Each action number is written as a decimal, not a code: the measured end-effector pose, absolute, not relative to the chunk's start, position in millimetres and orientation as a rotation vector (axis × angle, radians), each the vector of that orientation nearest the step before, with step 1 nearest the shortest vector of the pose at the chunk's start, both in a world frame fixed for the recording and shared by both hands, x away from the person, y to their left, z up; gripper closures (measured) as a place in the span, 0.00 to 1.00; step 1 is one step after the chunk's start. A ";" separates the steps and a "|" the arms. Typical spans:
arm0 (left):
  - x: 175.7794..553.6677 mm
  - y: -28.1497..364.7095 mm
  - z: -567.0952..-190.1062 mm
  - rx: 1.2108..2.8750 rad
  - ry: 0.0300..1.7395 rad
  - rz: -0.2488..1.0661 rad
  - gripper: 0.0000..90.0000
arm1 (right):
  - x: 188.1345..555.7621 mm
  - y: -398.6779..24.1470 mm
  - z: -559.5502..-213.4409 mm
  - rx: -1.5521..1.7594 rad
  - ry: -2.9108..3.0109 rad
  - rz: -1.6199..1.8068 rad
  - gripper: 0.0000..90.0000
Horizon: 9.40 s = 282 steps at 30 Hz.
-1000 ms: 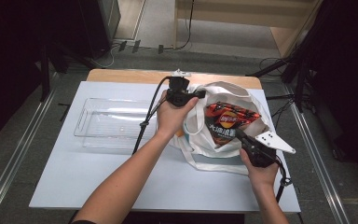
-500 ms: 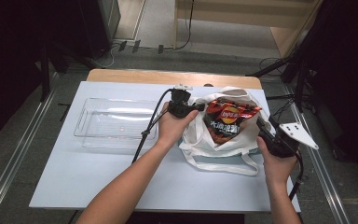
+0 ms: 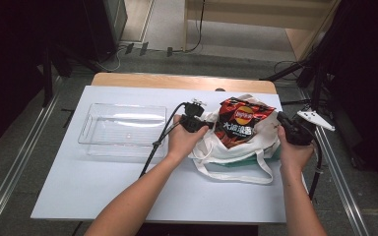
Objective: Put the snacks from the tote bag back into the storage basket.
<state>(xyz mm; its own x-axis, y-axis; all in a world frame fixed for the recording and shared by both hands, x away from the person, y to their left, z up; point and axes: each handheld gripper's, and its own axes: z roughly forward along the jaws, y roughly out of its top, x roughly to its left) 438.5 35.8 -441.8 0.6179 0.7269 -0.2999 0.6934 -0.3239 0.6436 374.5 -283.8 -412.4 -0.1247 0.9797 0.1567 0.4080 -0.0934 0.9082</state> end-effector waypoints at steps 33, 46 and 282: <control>398.1 43.5 -474.0 1.938 0.982 0.398 0.92 | 357.8 -265.7 -478.0 1.605 1.777 0.994 1.00; 395.8 43.7 -474.3 1.930 0.971 0.415 0.91 | 310.2 -259.8 -424.2 1.367 1.529 1.447 0.59; 342.7 169.7 -272.4 1.581 0.624 0.499 1.00 | 258.0 -213.2 -430.4 1.252 1.700 1.374 0.23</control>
